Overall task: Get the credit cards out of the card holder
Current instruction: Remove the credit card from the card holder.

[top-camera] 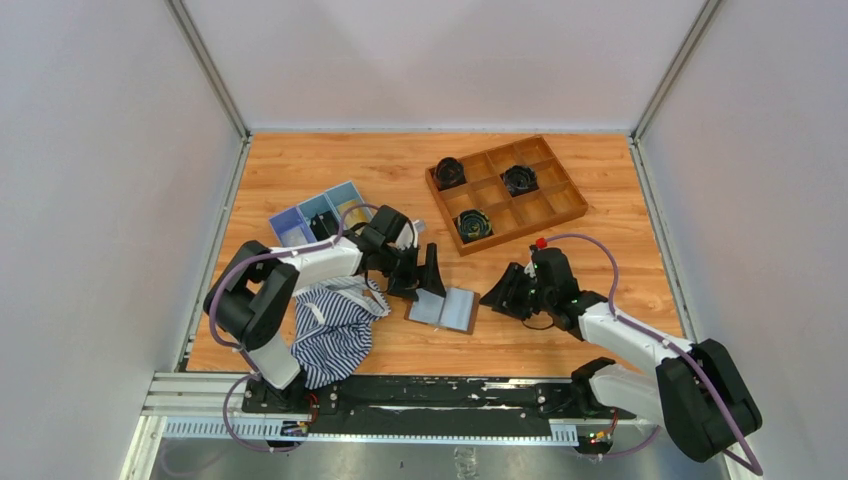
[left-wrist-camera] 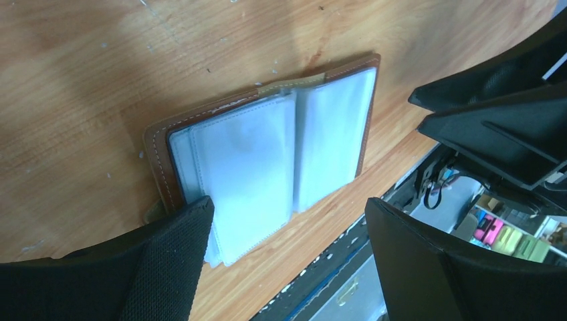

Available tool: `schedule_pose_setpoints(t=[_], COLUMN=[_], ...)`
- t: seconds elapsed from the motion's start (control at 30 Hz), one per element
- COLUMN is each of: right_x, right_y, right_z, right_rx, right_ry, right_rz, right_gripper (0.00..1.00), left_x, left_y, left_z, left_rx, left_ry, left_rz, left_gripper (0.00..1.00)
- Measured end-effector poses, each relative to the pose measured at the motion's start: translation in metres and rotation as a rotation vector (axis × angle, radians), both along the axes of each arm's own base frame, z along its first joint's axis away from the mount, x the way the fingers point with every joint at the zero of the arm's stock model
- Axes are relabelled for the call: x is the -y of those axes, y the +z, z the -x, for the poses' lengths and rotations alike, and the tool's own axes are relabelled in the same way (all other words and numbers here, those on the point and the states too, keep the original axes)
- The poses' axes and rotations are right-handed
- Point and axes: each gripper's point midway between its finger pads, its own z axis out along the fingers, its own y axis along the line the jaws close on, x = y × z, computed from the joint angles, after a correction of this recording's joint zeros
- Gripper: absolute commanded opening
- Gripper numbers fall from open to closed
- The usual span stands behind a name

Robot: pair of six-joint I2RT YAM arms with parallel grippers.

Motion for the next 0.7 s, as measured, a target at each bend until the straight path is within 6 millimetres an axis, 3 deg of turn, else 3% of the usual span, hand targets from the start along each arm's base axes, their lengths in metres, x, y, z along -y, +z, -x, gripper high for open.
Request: schedule_pose_setpoints(t=[0.5,0.7], right_x=[0.001,0.003], right_y=[-0.002,-0.015], right_z=[0.002,0.005], right_rx=[-0.012,-0.058], right_ry=[0.004,0.005], right_rz=[0.004,0.027], right_gripper=[0.48,0.48], left_x=[0.0,0.024], left_y=[-0.009,-0.008], left_z=[-0.005,-0.002], left_rx=[0.008,-0.018], left_ry=[0.014,-0.035], left_rz=[-0.024,0.033], left_gripper=[0.9,0.9])
